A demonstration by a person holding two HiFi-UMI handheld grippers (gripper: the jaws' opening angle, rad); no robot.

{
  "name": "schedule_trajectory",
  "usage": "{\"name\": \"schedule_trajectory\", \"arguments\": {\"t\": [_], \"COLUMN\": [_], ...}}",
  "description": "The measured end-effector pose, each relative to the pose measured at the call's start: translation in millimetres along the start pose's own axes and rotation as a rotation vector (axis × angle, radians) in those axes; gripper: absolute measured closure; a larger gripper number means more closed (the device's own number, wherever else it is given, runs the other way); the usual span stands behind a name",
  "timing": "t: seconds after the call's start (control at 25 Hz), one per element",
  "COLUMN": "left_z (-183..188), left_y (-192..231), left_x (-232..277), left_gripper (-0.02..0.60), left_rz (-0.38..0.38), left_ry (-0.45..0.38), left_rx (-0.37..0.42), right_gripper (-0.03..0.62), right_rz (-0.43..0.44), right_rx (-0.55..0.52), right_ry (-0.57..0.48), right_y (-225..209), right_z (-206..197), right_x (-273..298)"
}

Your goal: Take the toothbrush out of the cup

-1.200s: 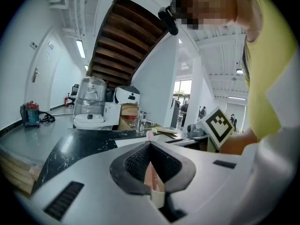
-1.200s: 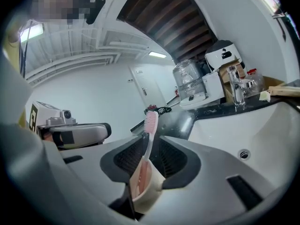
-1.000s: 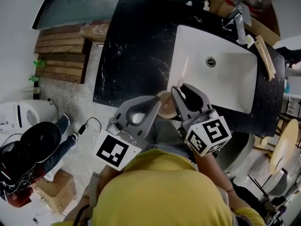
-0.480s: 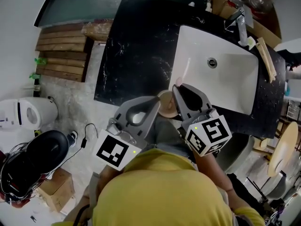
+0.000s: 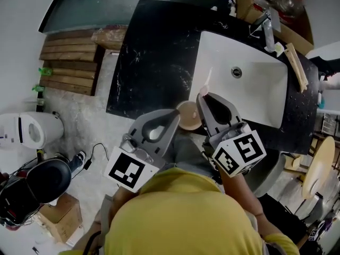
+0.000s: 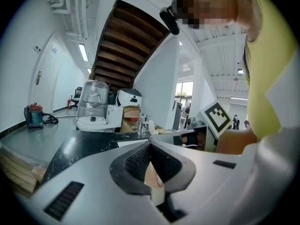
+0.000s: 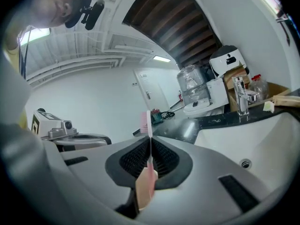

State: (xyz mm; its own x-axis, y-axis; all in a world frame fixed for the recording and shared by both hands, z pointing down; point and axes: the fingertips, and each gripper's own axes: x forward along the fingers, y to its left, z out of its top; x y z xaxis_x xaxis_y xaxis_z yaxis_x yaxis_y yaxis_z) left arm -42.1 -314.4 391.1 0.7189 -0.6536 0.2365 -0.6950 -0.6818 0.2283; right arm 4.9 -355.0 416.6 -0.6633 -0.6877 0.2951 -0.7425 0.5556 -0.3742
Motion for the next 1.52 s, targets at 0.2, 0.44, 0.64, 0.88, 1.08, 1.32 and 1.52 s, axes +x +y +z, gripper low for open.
{"name": "schedule_trajectory", "arguments": {"t": [0.2, 0.44, 0.64, 0.88, 1.08, 1.32, 1.52], "left_z": [8, 20, 37, 54, 66, 78, 83], "left_y": [-9, -21, -31, -40, -50, -63, -72], "left_x": [-3, -9, -17, -28, -36, -42, -47], "left_gripper": [0.574, 0.574, 0.574, 0.574, 0.574, 0.574, 0.574], "left_rz": [-0.016, -0.031, -0.044, -0.048, -0.062, -0.087, -0.098], "left_ry": [-0.030, -0.073, -0.120, -0.172, -0.201, -0.230, -0.246], "left_rx": [0.011, 0.038, 0.067, 0.098, 0.123, 0.160, 0.174], "right_gripper": [0.566, 0.566, 0.566, 0.566, 0.566, 0.566, 0.566], "right_rz": [0.006, 0.023, 0.034, 0.045, 0.048, 0.051, 0.058], "right_rx": [-0.024, -0.079, -0.126, -0.173, -0.209, -0.260, -0.298], "right_ry": [-0.048, -0.115, -0.159, -0.205, -0.229, -0.252, -0.265], "right_y": [7, 25, 44, 62, 76, 90, 103], "right_z": [15, 37, 53, 66, 73, 78, 82], "right_x": [-9, -24, -38, -54, -68, -83, -97]}}
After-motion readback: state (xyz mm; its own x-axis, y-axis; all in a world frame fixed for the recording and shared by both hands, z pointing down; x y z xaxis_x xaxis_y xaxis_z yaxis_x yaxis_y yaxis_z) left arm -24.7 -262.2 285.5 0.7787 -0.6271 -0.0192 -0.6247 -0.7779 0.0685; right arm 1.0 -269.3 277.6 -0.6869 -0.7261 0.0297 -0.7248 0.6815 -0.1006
